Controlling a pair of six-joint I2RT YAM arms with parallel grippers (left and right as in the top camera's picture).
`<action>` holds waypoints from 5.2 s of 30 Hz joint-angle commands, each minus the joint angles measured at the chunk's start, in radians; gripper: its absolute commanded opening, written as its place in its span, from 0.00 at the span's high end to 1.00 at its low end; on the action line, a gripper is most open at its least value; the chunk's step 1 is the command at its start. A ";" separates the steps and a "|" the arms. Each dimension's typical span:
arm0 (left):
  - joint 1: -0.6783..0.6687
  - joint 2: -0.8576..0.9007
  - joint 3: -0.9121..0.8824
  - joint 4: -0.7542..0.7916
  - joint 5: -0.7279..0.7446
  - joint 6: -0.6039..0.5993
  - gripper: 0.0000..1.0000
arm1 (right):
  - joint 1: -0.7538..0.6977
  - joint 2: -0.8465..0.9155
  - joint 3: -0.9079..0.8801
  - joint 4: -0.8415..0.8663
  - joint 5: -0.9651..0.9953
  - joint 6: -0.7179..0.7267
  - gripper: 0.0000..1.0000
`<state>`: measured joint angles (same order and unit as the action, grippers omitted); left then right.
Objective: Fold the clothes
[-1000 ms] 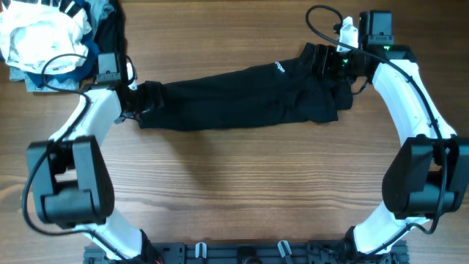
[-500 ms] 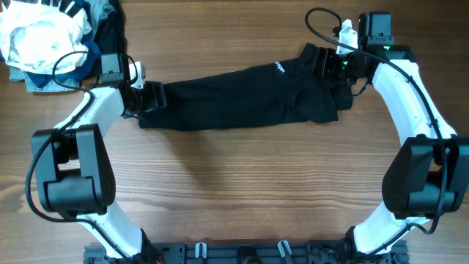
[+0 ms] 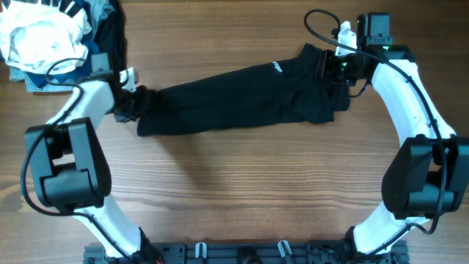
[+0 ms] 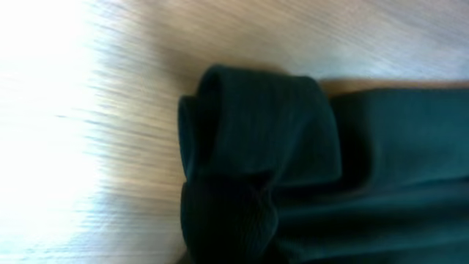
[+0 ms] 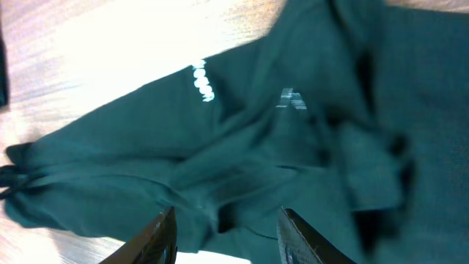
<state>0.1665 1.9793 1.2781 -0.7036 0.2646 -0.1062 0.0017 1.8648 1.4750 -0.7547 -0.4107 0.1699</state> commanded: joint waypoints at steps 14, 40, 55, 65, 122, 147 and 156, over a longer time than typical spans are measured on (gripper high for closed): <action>0.011 0.010 0.483 -0.462 -0.080 0.126 0.96 | 0.030 0.014 0.004 -0.023 0.064 0.009 0.53; -0.440 0.078 0.474 -0.320 0.002 0.091 0.21 | 0.030 0.014 0.003 -0.021 0.079 0.042 0.49; -0.413 0.084 0.474 -0.419 -0.056 0.099 0.00 | 0.030 0.014 0.003 -0.014 0.090 0.043 0.45; -0.342 0.084 0.475 -0.413 -0.060 0.068 0.00 | 0.011 0.134 0.004 0.009 0.153 0.040 0.41; -0.159 0.084 0.475 -0.344 -0.060 -0.007 0.00 | -0.113 -0.063 0.082 -0.178 0.053 -0.025 0.34; -0.112 0.084 0.474 -0.344 -0.060 -0.007 0.00 | -0.160 0.285 0.080 -0.136 0.274 0.012 0.42; -0.112 0.084 0.474 -0.349 -0.060 -0.007 0.00 | -0.175 0.293 0.064 -0.099 0.208 0.016 0.96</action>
<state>0.0502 2.0575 1.7412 -1.0496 0.2070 -0.0963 -0.1562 2.1372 1.5471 -0.8574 -0.2028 0.1852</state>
